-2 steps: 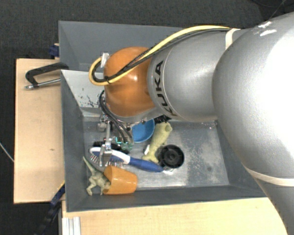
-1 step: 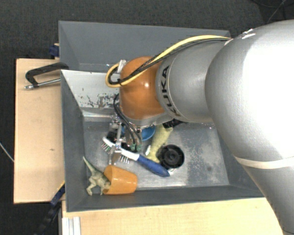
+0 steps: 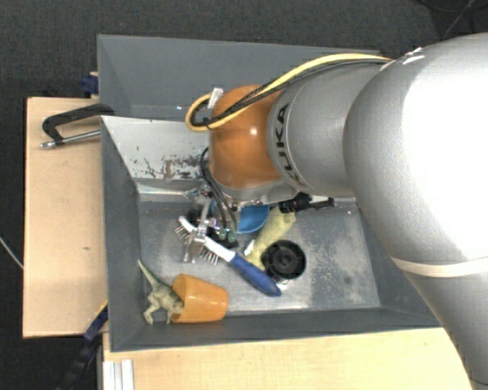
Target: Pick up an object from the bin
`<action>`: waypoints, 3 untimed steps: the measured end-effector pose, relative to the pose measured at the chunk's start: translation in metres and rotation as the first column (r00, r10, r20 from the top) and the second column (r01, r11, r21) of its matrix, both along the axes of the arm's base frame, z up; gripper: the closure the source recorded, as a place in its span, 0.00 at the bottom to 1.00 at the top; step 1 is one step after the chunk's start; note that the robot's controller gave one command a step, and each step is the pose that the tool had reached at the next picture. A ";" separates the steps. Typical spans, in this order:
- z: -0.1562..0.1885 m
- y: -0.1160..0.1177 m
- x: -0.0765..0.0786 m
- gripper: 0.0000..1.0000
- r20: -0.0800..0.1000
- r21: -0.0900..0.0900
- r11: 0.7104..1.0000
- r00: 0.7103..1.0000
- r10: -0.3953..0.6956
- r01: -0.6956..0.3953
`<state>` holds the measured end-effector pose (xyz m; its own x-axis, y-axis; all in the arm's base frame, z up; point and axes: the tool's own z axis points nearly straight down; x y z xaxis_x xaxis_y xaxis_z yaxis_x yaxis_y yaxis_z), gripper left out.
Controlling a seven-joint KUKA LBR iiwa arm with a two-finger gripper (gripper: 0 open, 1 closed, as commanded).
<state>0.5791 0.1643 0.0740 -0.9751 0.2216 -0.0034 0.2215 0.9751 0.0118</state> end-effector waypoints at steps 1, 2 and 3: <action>0.001 -0.108 0.016 0.00 0.006 -0.005 0.998 0.998 -0.068 0.068; 0.003 -0.107 0.018 0.00 0.000 -0.008 0.998 0.998 -0.068 0.068; 0.004 -0.106 0.019 0.00 -0.002 -0.009 0.998 0.998 -0.067 0.067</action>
Offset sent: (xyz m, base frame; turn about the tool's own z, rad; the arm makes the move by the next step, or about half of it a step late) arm 0.0120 -0.1082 -0.0040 0.0641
